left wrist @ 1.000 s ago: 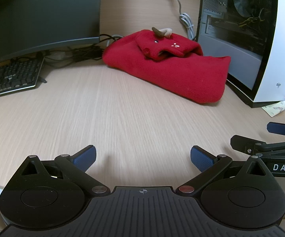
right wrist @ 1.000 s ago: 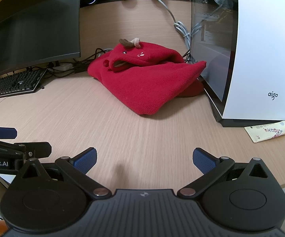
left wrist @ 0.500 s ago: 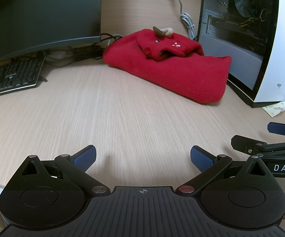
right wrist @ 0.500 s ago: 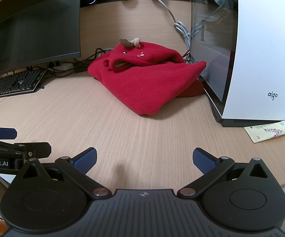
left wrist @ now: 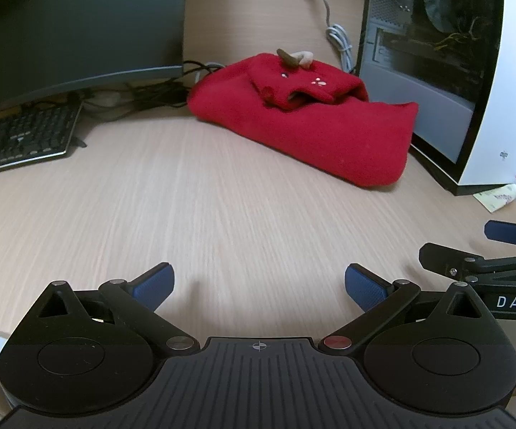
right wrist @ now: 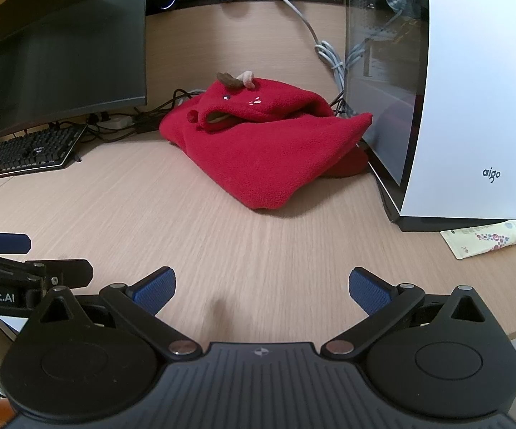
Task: Fold clothes
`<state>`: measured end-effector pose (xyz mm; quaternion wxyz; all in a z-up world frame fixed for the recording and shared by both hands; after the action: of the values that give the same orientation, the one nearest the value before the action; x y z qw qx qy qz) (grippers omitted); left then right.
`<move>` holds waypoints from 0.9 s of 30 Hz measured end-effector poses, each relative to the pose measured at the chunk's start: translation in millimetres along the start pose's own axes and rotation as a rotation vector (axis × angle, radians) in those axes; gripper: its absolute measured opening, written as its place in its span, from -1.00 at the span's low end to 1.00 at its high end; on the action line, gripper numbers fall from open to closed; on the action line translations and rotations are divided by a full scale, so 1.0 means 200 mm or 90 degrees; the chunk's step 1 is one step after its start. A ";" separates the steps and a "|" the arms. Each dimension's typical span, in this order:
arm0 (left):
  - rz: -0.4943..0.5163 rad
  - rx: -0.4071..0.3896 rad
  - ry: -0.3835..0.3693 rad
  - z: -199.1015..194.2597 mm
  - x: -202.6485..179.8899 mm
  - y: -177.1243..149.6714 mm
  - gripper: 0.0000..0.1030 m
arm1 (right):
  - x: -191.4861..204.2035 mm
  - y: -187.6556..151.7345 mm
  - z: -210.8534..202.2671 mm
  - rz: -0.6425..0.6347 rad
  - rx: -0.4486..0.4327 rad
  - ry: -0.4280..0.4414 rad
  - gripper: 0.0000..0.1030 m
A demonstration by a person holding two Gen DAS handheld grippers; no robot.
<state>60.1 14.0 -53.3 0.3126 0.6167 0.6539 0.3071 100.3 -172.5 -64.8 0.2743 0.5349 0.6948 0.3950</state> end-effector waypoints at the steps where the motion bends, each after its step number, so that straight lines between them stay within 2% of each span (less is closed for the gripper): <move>1: 0.000 0.001 0.000 0.00 0.00 0.00 1.00 | 0.00 0.00 0.00 0.000 0.001 0.000 1.00; 23: -0.014 0.015 0.002 0.05 0.02 0.00 1.00 | -0.01 0.01 0.06 -0.004 0.018 0.003 1.00; 27: -0.018 0.023 0.001 0.08 0.04 0.00 1.00 | 0.01 0.02 0.10 0.002 0.034 0.029 1.00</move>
<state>72.4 22.3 -63.4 0.3052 0.6129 0.6680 0.2915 117.5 -165.8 -72.5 0.2437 0.5340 0.7102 0.3886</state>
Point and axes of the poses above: each gripper's, at about its wrist camera, not at the fingertips, and z roughly the way its jaws point, x to its left, y to its top, the point moved 8 cm from there along z, roughly the way its jaws point, and after that the axes turned 2 degrees about y, right-handed, at the moved point
